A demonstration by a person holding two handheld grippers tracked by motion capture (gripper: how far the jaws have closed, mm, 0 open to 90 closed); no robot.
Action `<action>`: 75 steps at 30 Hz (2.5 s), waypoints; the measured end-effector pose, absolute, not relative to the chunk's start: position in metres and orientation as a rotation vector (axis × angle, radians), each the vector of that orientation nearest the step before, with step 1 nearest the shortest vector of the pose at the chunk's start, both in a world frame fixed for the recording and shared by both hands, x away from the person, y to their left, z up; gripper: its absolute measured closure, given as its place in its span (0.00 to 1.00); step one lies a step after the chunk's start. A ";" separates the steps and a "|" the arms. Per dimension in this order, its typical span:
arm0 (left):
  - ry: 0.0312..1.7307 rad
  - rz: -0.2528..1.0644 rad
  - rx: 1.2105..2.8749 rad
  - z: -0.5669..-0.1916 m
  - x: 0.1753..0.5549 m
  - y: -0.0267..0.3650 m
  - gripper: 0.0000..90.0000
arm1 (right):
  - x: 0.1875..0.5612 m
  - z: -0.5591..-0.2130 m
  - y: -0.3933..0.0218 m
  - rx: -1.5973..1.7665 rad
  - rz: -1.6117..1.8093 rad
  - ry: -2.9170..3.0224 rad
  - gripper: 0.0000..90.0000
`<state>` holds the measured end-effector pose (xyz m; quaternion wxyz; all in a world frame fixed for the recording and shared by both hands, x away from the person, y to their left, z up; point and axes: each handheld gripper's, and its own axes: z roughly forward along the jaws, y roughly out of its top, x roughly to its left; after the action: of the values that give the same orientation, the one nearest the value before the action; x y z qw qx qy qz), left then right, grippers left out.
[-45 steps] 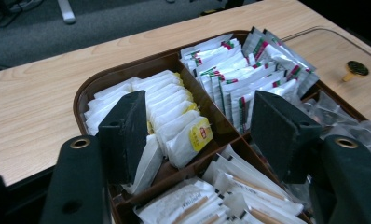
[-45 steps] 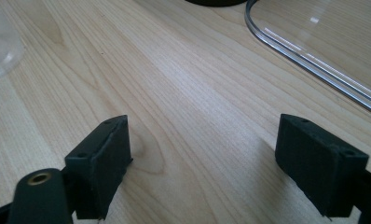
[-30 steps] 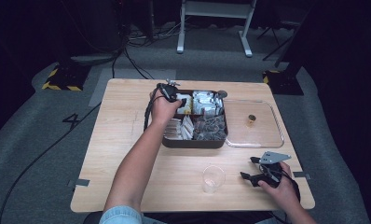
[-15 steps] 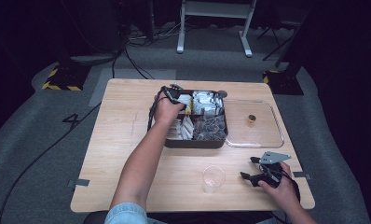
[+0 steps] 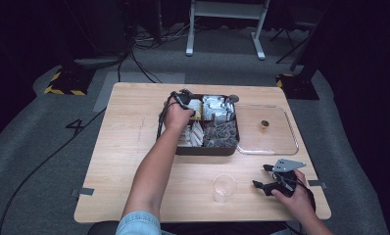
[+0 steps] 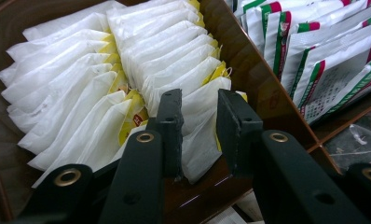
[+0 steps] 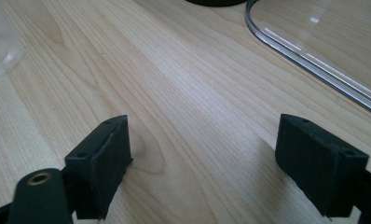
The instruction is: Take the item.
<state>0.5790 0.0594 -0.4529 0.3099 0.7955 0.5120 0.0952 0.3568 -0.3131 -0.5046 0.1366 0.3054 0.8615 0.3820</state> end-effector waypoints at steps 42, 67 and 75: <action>1.132 0.369 2.103 -0.390 0.572 0.080 1.00 | 0.357 -0.504 -0.313 0.887 1.108 2.492 0.20; 0.790 0.352 2.084 -0.320 0.492 0.081 1.00 | 0.357 -0.505 -0.313 0.885 1.108 2.493 0.20; 0.625 0.328 2.084 -0.303 0.451 0.077 1.00 | 0.358 -0.504 -0.312 0.887 1.107 2.496 0.20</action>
<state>0.4515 0.0775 -0.3034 0.4537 0.8441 0.2532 0.1327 0.3578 -0.3122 -0.5044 0.1352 0.3060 0.8615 0.3820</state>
